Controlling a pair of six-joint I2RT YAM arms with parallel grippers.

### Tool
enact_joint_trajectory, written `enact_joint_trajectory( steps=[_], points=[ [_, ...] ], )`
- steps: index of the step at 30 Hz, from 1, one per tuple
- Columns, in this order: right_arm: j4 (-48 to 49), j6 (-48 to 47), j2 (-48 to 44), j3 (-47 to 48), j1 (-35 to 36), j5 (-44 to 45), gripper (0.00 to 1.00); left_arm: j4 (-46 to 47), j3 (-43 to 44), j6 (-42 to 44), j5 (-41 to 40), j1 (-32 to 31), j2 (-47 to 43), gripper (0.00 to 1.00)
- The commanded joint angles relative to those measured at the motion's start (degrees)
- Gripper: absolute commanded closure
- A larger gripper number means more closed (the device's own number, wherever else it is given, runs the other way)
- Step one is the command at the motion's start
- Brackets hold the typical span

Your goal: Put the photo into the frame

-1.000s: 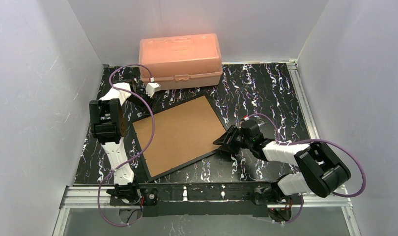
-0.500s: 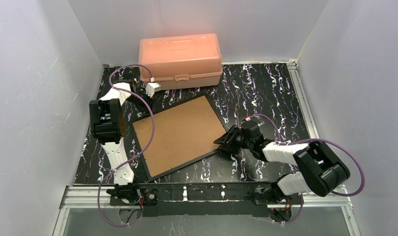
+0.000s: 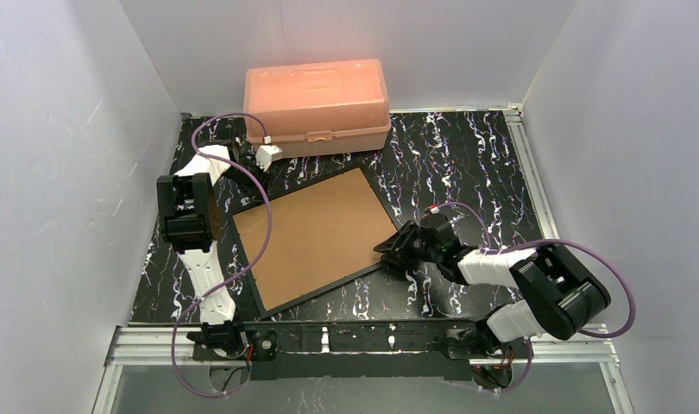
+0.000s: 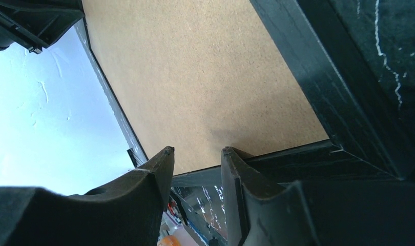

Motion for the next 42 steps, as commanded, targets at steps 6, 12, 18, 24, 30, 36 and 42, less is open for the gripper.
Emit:
enact_joint_trajectory(
  steps=[6,12,18,24,30,36,42],
  points=[
    [-10.93,-2.75,0.14,0.29,0.87,7.35,0.54,-7.08,-3.23,-0.07,-0.7,-0.24,0.4,0.95],
    [-19.01,-6.51,-7.39,6.94,2.03,12.39,0.52,-6.89,-3.11,-0.23,-1.76,-0.21,0.64,0.95],
    [-17.76,-0.64,-9.29,6.89,5.1,3.4,0.46,-6.73,-2.28,-1.36,-2.07,-0.24,1.33,0.95],
    [-9.13,4.21,-5.47,6.85,11.04,-1.84,0.43,-6.38,-2.58,-1.72,-2.16,-0.25,0.95,0.96],
    [-2.55,5.78,2.59,8.5,14.41,-4.82,0.42,-6.38,-2.62,-1.6,-1.99,-0.26,0.44,0.96],
    [1.3,6.89,6.37,8.68,15.19,-5.73,0.43,-6.38,-2.49,-1.77,-1.56,-0.24,0.49,0.96],
    [3.99,7.04,7.07,9.03,15.27,-6.68,0.44,-6.3,-2.97,-1.61,-1.22,-0.26,0.31,0.96]
  ],
)
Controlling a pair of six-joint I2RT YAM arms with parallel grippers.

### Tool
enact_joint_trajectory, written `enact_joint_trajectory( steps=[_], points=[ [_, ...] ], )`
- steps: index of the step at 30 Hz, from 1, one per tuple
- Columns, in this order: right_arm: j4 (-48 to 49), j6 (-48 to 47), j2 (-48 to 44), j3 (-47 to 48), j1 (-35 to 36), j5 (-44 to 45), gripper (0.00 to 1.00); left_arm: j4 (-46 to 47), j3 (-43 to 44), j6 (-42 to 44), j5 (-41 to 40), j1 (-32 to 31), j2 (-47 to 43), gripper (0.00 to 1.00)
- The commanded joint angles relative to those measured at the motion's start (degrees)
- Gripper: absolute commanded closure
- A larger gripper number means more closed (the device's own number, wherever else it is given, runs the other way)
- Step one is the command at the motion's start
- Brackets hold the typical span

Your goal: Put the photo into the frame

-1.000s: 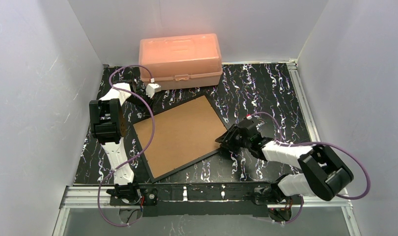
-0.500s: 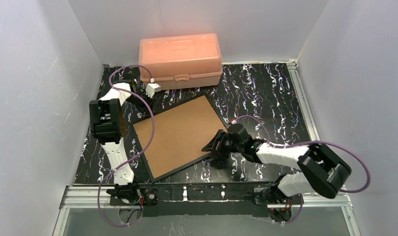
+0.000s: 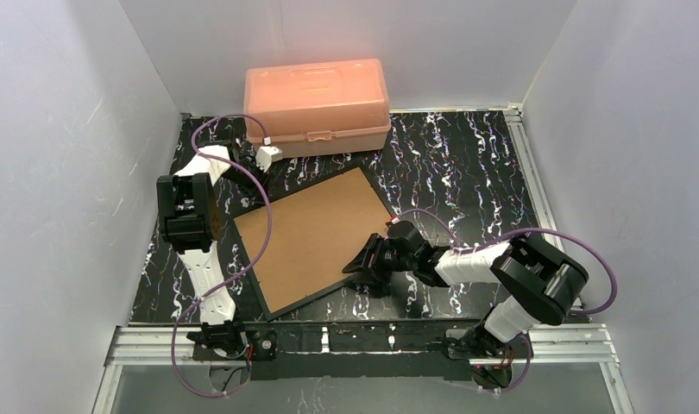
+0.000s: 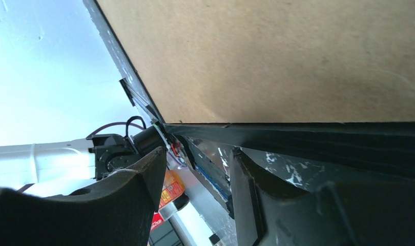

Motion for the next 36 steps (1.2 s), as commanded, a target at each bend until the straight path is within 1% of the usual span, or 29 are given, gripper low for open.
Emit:
enact_joint_trajectory(
  steps=[1,16,24,36],
  points=[
    [4.57,0.59,0.53,2.37,0.27,-1.17,0.44,-5.26,-2.8,-0.67,-1.57,-0.3,0.31,0.96],
    [3.69,0.76,4.15,3.85,0.15,-0.07,0.46,-4.91,-3.81,-0.46,-0.96,-0.35,-0.23,0.96],
    [1.24,0.74,3.44,3.55,0.02,0.72,0.46,-4.91,-4.05,-0.33,-0.78,-0.35,-0.34,0.96],
    [1.14,0.83,4.46,4.04,0.04,2.32,0.48,-5.59,-3.99,0.18,-0.3,-0.47,-0.75,0.99]
  ],
)
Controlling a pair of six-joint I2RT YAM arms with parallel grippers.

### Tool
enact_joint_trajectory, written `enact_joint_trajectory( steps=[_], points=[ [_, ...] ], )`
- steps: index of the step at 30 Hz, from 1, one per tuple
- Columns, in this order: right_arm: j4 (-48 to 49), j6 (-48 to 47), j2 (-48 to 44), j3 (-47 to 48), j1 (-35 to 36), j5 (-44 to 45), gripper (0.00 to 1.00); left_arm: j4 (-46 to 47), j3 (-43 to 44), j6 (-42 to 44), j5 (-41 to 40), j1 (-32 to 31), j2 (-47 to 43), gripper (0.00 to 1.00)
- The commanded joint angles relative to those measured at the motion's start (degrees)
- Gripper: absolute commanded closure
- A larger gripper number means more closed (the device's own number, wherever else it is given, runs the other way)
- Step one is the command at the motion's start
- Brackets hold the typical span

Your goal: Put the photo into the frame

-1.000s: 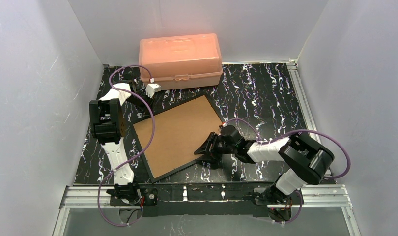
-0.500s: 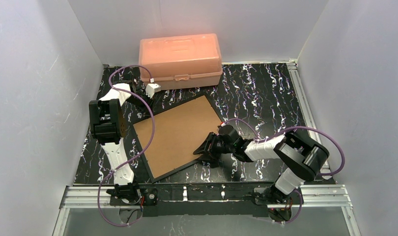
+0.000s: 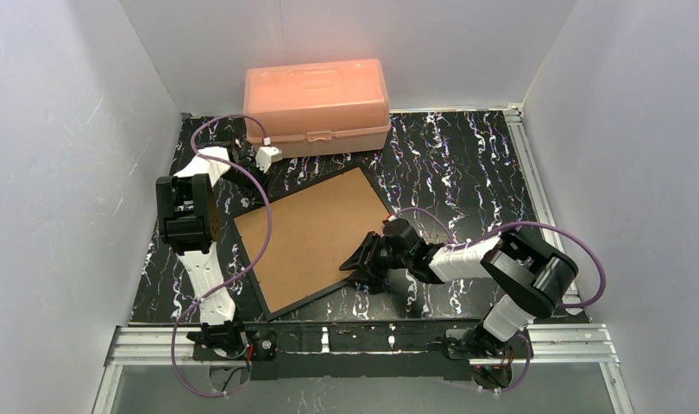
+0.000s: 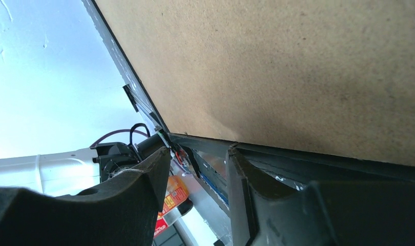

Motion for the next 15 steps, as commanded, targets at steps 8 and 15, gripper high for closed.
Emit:
enact_joint_trajectory(
  steps=[8,15],
  points=[
    [-0.94,-0.45,1.64,2.09,-0.03,2.55,0.5,-7.37,-2.21,0.27,-0.79,-0.61,0.15,0.99],
    [1.49,0.15,3.72,1.92,-0.02,1.95,0.49,-7.65,-2.23,0.4,-0.71,-0.63,0.24,1.0]
  ],
)
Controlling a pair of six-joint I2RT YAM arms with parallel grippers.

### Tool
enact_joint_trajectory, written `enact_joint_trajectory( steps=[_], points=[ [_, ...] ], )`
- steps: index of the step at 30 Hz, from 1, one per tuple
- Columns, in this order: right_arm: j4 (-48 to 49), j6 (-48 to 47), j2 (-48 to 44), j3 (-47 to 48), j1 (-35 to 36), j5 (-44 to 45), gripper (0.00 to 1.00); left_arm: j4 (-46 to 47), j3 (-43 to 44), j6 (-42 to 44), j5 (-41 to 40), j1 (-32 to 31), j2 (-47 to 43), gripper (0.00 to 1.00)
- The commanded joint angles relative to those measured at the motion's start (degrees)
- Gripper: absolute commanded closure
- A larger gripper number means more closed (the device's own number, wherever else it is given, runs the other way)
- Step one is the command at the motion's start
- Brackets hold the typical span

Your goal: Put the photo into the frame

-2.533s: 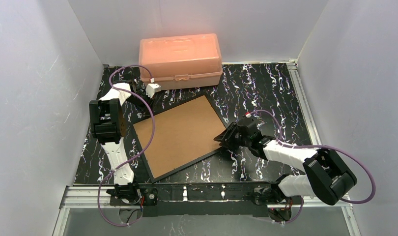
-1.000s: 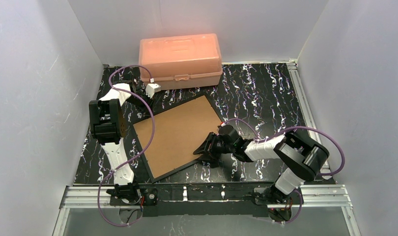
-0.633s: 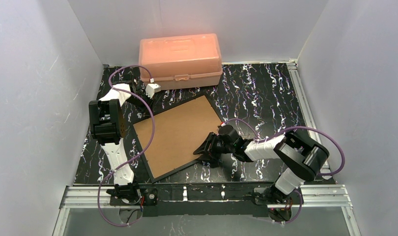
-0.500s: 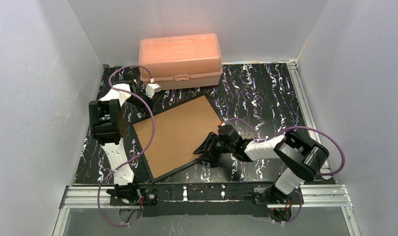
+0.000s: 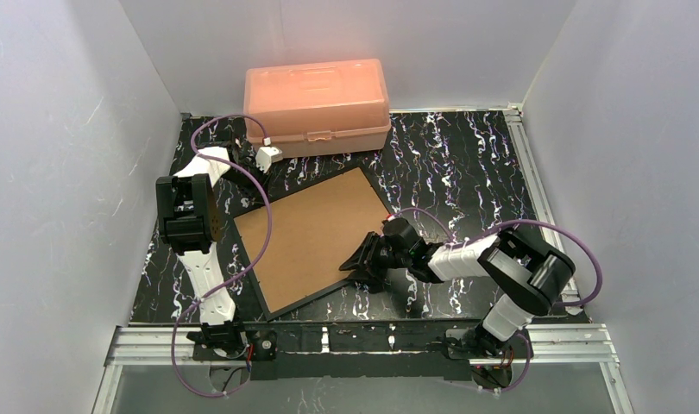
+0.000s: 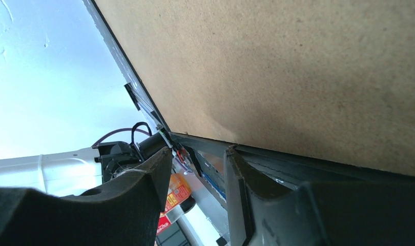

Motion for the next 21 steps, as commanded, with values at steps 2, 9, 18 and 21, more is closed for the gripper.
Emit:
enact_joint_trajectory(
  steps=[2,9,18,21],
  points=[
    [1.84,0.03,3.57,1.65,0.15,2.41,0.5,-7.54,-2.45,0.07,-0.62,-0.75,0.21,1.0],
    [2.88,0.15,5.32,2.19,0.14,2.32,0.49,-7.56,-3.18,0.25,-0.42,-0.96,0.24,1.0],
    [1.27,-1.13,4.64,1.85,-0.57,5.01,0.5,-7.56,-3.38,0.8,-0.37,-0.91,0.32,1.0],
    [2.35,-3.31,6.25,3.21,-0.66,4.27,0.5,-7.57,-3.46,0.78,-0.24,-1.0,0.54,1.0]
  ],
)
